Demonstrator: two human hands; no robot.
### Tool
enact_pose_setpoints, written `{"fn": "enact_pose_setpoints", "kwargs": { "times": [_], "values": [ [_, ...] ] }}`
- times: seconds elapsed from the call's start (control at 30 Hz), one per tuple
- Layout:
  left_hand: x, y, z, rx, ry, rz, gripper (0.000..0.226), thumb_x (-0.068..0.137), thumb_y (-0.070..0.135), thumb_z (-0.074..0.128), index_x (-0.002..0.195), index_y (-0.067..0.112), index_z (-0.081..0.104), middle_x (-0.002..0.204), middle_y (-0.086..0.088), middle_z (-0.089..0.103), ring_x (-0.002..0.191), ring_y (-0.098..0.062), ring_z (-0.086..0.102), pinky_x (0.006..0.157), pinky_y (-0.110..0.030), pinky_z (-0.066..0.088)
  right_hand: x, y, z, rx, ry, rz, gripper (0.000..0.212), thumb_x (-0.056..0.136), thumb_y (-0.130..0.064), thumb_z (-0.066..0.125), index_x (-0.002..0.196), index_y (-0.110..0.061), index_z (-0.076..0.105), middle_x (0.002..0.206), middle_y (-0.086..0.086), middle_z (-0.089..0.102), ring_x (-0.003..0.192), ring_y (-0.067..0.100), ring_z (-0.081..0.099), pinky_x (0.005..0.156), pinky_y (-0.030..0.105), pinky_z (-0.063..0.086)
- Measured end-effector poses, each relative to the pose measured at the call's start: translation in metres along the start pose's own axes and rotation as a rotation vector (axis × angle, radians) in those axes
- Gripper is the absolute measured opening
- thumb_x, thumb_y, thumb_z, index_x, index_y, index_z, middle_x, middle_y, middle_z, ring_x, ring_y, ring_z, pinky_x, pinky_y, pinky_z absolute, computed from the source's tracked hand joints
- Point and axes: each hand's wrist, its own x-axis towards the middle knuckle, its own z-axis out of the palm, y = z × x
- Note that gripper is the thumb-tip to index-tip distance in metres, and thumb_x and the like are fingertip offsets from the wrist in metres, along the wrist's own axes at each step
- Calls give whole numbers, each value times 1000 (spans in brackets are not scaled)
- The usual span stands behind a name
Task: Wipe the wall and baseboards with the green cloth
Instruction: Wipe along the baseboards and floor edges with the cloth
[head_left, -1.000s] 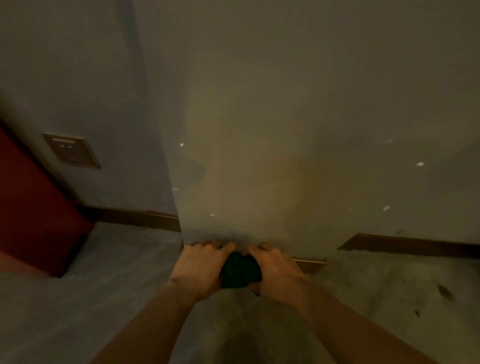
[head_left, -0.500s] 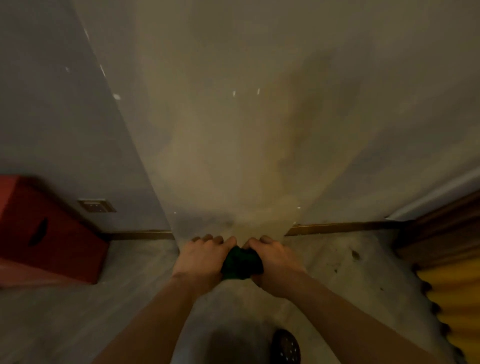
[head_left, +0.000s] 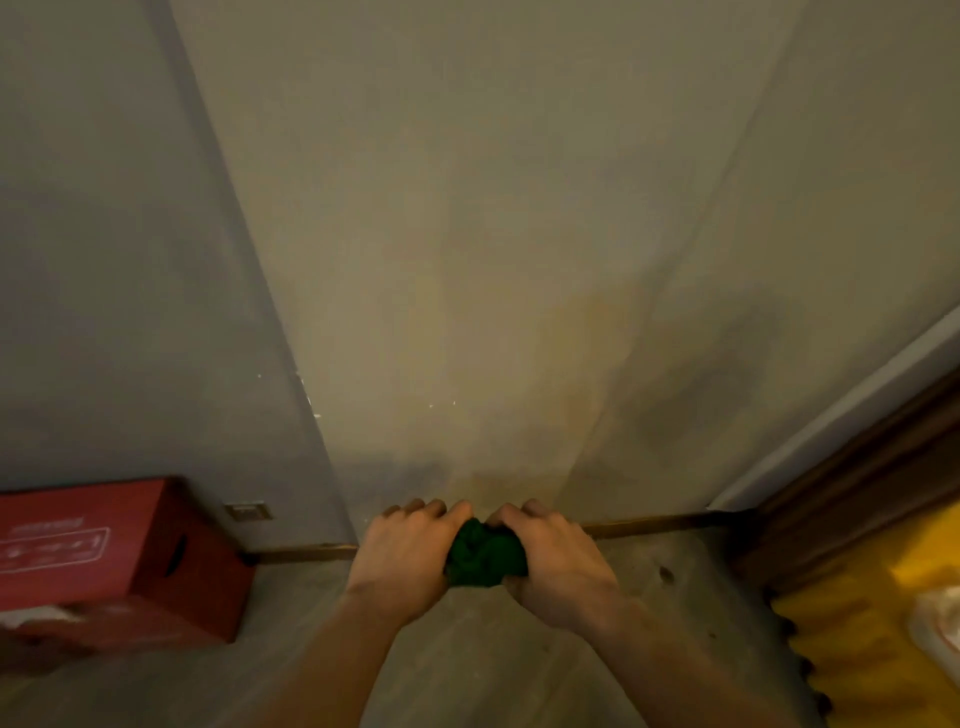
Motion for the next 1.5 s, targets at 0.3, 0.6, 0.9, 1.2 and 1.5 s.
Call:
{"fn": "enact_pose_setpoints", "kwargs": {
  "times": [0.3,0.6,0.9,1.2,1.5],
  "values": [
    [-27,53,-121,57,98,-22,42,82,41,70,113,33,42,109,2,62,104,-27,60,82,-41,49,-63,-30,-114,-53,115,-93,58,77,-25,76,126,-37,49,124,-3,53,112,28,58,92,40,51],
    [-27,67,-213,116,221,-5,41,85,39,69,117,29,45,111,1,62,104,-26,60,80,-39,49,-82,-65,-197,-105,267,-143,56,78,-22,75,127,-34,51,120,0,53,109,29,58,87,43,53],
    [-23,57,-254,131,338,-21,39,86,39,69,116,28,45,110,0,62,101,-26,59,77,-37,48,-68,-83,-226,-94,351,-191,56,76,-28,76,125,-37,50,116,-2,54,104,28,60,82,41,53],
    [-68,4,-233,129,266,-226,41,85,36,69,118,29,45,112,-1,62,103,-27,60,75,-36,45,-26,-129,-184,-79,226,-362,55,77,-25,76,125,-33,52,119,-1,53,107,26,59,82,39,53],
    [-154,-116,-213,91,272,-483,35,88,38,64,115,29,45,111,1,61,104,-27,60,79,-38,47,42,-255,-109,-97,110,-592,55,78,-24,76,126,-34,52,123,-2,52,113,26,57,87,36,51]
  ]
}}
